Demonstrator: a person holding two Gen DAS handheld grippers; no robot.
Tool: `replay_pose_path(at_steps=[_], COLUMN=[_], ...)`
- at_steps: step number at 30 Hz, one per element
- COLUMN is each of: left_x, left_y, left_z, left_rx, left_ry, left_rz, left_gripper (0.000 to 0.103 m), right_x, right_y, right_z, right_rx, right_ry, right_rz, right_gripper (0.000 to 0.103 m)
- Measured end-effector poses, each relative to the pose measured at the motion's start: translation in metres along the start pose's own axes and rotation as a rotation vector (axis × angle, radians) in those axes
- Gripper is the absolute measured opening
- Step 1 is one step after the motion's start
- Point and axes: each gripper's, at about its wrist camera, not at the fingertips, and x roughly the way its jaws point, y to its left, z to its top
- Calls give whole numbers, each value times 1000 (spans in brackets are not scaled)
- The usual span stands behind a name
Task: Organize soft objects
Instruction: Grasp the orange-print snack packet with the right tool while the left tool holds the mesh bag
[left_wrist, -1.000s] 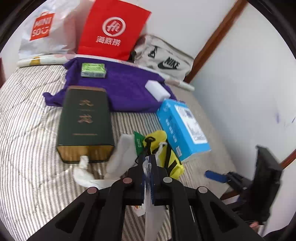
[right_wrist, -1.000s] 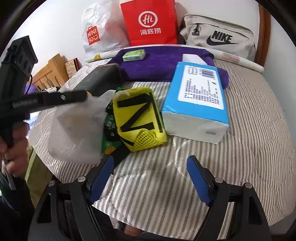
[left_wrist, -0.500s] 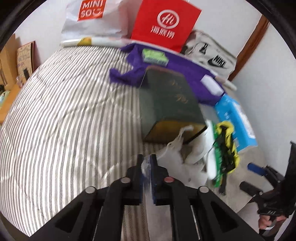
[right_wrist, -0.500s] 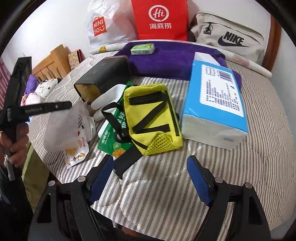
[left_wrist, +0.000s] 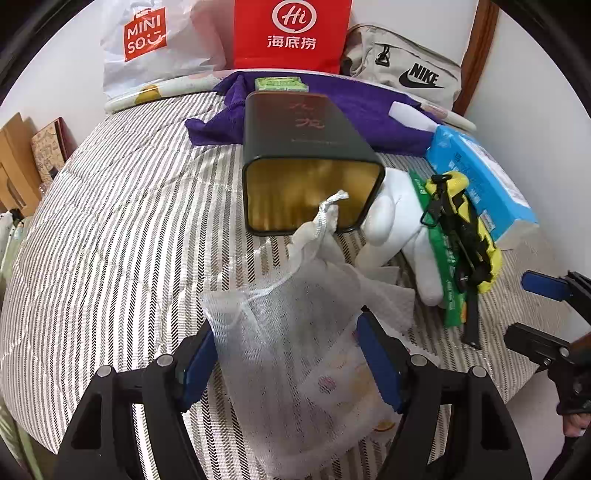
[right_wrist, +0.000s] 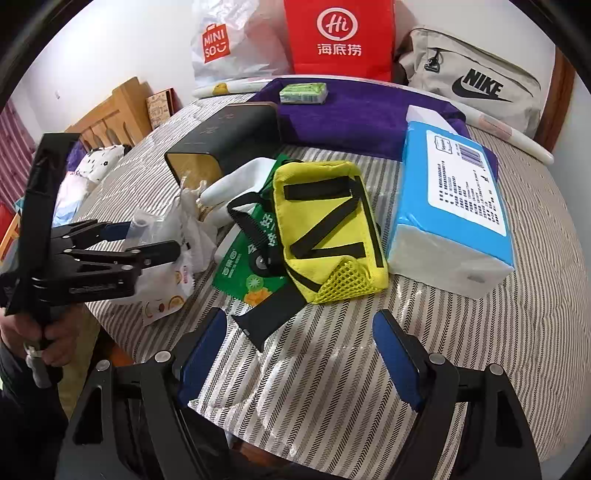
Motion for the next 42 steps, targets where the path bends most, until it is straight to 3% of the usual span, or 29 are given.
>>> replay_pose_path(at_steps=[1,4,6,10,13,17,22,23,26,28,29,30,33,35,37,40,42], left_x=[-1,-4,-5,-13,-14,-17,-20,-20,-23,-25,-26,-27,-27,-26,-24,-21,-15], left_y=[1,10,21,37,43,57,79,80,86,89,89,89,91,92,93,88,80], left_z=[0,2,4,7,8,6,5,5,2,0,-1,-1,-2,-3,-5,-10,-12], left_rx=[4,-1,-36,-50,-51,-59,-73,-72,-83,-90,-89,-88,-99,-113,-132,-140,-129], left_ry=[-10,-8,-3,-36,-26,-48,-36,-34,-33,-39,-44,-49,-41,-34,-23,-2,10], left_rz=[6,11,-37,6,-40,50,84,95,104,96,97,100,88,64,35,-2,16], left_gripper=[46,8,6,5,5,5,6,6,24,46,50,53,54,56,59,67,71], right_x=[0,-2,-3,-2,4,17,38,42,54,58,59,59,54,54,52,49,47], right_y=[1,6,11,30,48,69,92,95,103,107,109,111,112,112,110,108,109], right_z=[0,1,3,9,11,12,12,13,12,12,12,11,7,7,6,3,0], right_rx=[-3,-8,-16,-59,-102,-139,-199,-208,-227,-250,-262,-268,-280,-284,-286,-289,-294], right_ry=[1,-3,-16,-36,-34,-11,30,38,59,45,41,31,1,-1,-10,-14,-18], right_rz=[0,6,19,53,86,129,118,112,105,75,64,60,72,72,76,80,87], right_gripper=[81,81,81,81,81,81,81,81,81,81,81,81,60,56,46,40,37])
